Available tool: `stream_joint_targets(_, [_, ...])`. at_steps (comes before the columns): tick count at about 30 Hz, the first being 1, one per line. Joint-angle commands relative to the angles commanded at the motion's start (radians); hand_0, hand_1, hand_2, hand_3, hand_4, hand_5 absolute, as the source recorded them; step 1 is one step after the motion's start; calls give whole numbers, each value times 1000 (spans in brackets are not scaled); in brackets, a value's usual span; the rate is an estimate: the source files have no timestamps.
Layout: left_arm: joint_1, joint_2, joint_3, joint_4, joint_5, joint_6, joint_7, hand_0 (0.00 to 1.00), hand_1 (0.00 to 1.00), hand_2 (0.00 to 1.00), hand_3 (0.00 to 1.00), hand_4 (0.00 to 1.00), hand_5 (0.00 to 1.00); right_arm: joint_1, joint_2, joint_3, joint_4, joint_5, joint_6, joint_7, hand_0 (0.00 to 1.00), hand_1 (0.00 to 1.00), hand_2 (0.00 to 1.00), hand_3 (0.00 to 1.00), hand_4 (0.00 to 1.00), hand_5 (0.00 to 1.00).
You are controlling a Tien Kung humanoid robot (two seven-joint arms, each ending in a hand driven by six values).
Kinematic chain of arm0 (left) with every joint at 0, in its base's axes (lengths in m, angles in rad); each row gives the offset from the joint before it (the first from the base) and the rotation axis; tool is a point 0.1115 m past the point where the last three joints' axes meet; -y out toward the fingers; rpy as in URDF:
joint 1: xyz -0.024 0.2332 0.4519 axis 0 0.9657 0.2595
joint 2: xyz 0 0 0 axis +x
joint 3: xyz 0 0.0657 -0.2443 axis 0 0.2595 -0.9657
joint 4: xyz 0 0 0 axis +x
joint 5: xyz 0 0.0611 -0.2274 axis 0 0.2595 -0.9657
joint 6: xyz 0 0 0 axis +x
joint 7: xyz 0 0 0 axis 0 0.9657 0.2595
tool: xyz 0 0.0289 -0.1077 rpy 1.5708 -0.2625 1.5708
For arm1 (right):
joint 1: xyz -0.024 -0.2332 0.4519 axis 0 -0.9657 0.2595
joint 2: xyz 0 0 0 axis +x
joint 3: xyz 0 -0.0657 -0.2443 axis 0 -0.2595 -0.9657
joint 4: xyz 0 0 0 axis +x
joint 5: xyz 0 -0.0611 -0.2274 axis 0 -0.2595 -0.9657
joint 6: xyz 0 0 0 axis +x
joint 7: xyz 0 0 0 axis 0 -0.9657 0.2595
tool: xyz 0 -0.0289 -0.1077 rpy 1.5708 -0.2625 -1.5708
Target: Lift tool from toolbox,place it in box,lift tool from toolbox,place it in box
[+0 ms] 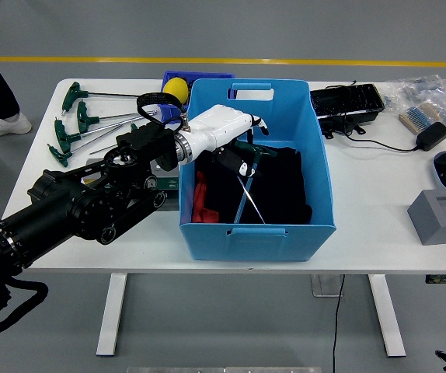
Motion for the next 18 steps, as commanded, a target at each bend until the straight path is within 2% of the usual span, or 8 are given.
stream_joint_targets(4, [39,14,-113,-49,-3,8,-9,429,554,702,790,998,544,-3,2,3,-1,-3,-1,0,618,595,665,538,774,656])
stream_joint_targets(5, [54,17,-154,-65,-5,14,-8,484,597,719,792,998,557,-4,2,4,-1,-4,-1,0,618,598,665,538,774,654])
stream_joint_targets(9, [132,32,-311,-122,-26,47,22,484,597,719,792,998,557,-8,4,2,-2,1,-2,2,618,598,665,538,774,654])
stream_joint_targets(12, [202,53,-435,-155,-59,60,44,486,599,714,789,998,563,-12,6,-1,-3,8,-3,4,617,597,665,538,774,654])
stream_joint_targets(14, [252,67,-521,-166,-112,66,35,486,599,714,789,998,563,-18,7,-1,-4,8,-3,5,617,597,665,538,774,654])
stream_joint_targets(18, [342,74,-667,-162,-261,58,-18,468,598,716,799,992,573,-26,11,1,-5,7,-3,7,617,597,665,538,774,653])
